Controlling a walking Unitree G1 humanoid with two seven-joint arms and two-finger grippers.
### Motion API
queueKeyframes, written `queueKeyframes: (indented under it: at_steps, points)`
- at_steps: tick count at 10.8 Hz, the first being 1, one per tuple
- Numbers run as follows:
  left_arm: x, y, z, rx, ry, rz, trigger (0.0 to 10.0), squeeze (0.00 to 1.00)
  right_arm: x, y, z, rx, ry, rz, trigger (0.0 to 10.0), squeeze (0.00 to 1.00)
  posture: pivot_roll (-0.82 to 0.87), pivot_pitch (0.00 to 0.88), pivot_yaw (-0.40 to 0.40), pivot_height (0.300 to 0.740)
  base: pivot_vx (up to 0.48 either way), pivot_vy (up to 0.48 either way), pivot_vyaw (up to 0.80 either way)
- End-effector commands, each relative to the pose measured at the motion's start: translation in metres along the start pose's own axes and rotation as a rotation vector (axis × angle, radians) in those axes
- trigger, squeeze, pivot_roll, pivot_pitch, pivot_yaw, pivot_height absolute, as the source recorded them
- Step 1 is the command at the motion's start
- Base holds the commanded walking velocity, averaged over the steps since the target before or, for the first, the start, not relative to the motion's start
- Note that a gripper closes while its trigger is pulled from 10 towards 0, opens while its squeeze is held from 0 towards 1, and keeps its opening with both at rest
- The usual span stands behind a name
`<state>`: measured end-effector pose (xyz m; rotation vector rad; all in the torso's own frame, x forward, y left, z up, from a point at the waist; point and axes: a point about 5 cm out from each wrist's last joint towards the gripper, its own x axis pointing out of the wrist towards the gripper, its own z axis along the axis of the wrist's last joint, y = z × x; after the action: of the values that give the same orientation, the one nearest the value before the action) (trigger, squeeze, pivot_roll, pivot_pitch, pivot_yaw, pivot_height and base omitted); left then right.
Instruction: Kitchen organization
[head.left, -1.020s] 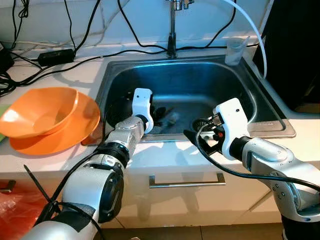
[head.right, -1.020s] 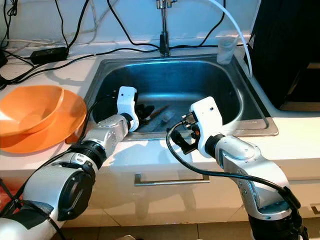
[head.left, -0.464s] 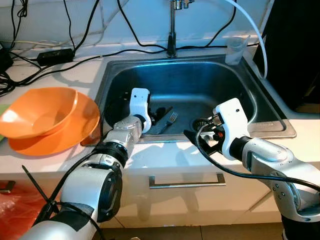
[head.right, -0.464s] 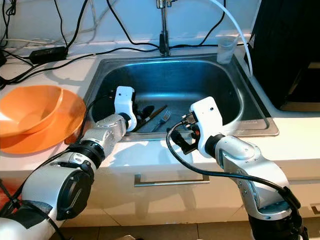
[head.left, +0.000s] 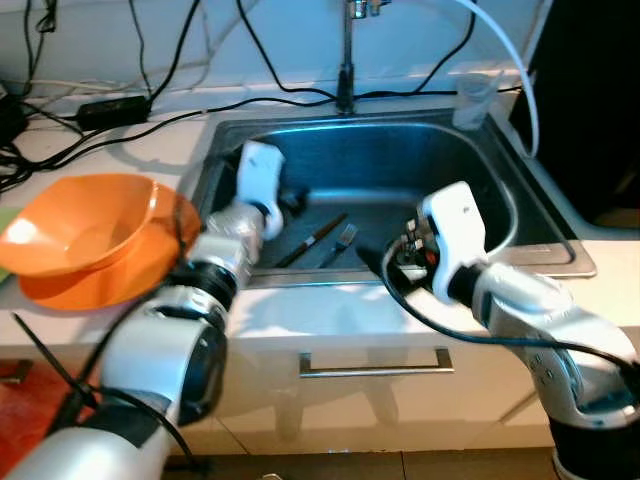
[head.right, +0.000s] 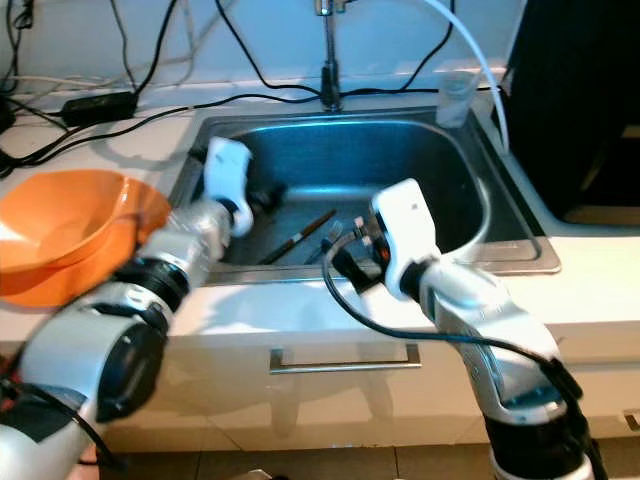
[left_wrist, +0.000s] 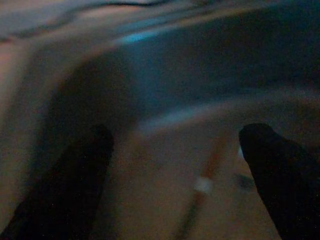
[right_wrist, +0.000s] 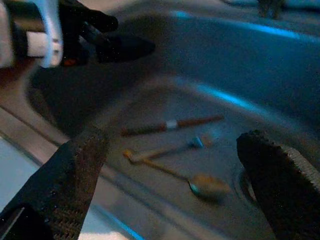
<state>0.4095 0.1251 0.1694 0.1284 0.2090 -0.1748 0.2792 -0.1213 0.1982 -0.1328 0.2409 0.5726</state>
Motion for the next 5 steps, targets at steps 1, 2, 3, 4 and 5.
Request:
queueKeyframes:
  at_steps: [1, 2, 3, 4, 5]
  points:
    - [0.000, 0.012, 0.016, 0.038, -0.051, 0.068, 10.0, 1.00, 0.006, 0.005, 0.003, -0.008, -0.017, 0.040, 10.0, 0.00, -0.09, 0.000, 0.097, 0.740, 0.000, 0.000, 0.00]
    - [-0.002, 0.026, 0.025, 0.050, -0.082, 0.144, 10.0, 1.00, 0.011, 0.007, 0.007, -0.016, -0.041, 0.051, 10.0, 0.00, -0.06, 0.000, 0.094, 0.740, 0.000, 0.000, 0.00]
    - [-0.003, 0.030, 0.029, 0.044, -0.107, 0.150, 10.0, 1.00, 0.014, 0.008, 0.008, -0.015, -0.051, 0.056, 10.0, 0.00, -0.04, 0.000, 0.091, 0.740, 0.000, 0.000, 0.00]
    - [-0.006, 0.035, 0.038, 0.045, -0.153, 0.151, 10.0, 0.00, 0.019, 0.009, 0.009, -0.014, -0.072, 0.062, 10.0, 0.00, -0.03, 0.000, 0.091, 0.740, 0.000, 0.000, 0.80]
    - [-0.007, 0.039, 0.041, 0.036, -0.174, 0.164, 10.0, 0.00, 0.022, 0.009, 0.010, -0.013, -0.080, 0.066, 10.0, 0.00, -0.02, 0.000, 0.092, 0.740, 0.000, 0.000, 0.80]
